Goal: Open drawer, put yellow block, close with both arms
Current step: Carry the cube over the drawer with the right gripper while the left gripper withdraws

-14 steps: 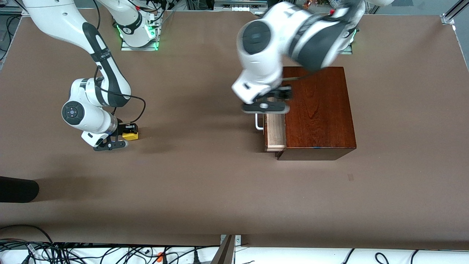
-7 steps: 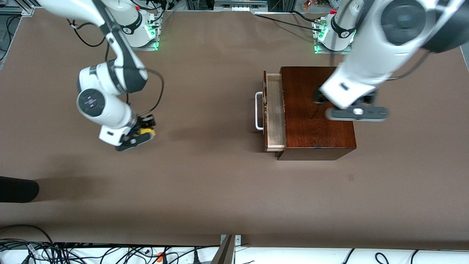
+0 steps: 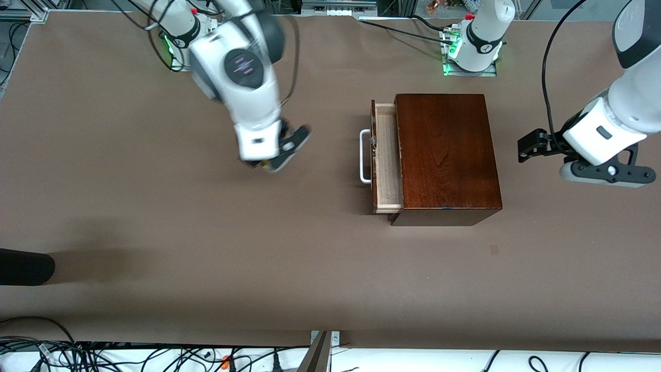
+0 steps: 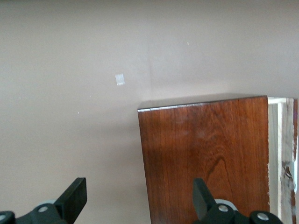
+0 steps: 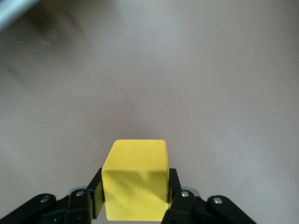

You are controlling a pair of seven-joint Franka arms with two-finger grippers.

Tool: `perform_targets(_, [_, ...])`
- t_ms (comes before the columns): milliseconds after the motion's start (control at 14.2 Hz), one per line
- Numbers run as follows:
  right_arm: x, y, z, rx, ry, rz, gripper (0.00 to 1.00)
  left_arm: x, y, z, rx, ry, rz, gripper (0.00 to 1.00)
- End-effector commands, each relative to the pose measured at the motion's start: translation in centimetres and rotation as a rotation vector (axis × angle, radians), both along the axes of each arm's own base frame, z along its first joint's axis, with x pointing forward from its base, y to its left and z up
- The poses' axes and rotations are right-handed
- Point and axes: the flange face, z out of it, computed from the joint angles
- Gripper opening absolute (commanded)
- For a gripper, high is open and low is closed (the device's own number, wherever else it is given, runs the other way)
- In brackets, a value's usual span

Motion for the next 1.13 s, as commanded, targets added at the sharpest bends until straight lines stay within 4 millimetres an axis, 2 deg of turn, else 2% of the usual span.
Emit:
perform_targets(0, [-1.4, 7.5, 2.0, 0.040, -0.017, 0.114, 0.10, -3.7, 1.1, -0.1, -0.018, -0.062, 0.002, 1.00])
perform_targets(71, [-2.2, 9.4, 2.6, 0.070, -0.029, 0.140, 0.10, -3.9, 1.4, -0.1, -0.013, -0.037, 0.006, 1.00])
perform_targets(212, [-5.4, 13.6, 3.0, 0.103, -0.053, 0.200, 0.09, -3.6, 1.6, 0.6, 0.025, -0.009, -0.006, 1.00])
perform_targets(424, [-7.6, 17.4, 3.4, 0.183, -0.133, 0.261, 0.09, -3.6, 1.4, 1.0, 0.052, -0.015, -0.020, 1.00])
perform_targets(494, [-8.2, 18.6, 2.3, 0.191, -0.161, 0.288, 0.09, -3.7, 1.5, 1.0, 0.051, -0.009, -0.018, 1.00])
perform_targets(777, [-7.5, 20.6, -1.5, 0.228, -0.221, 0.357, 0.10, -3.9, 1.5, 1.0, 0.052, 0.002, -0.018, 1.00])
perform_targets(1059, [-7.7, 21.5, -2.8, 0.251, -0.244, 0.385, 0.13, -3.9, 1.5, 1.0, 0.051, 0.002, -0.018, 1.00])
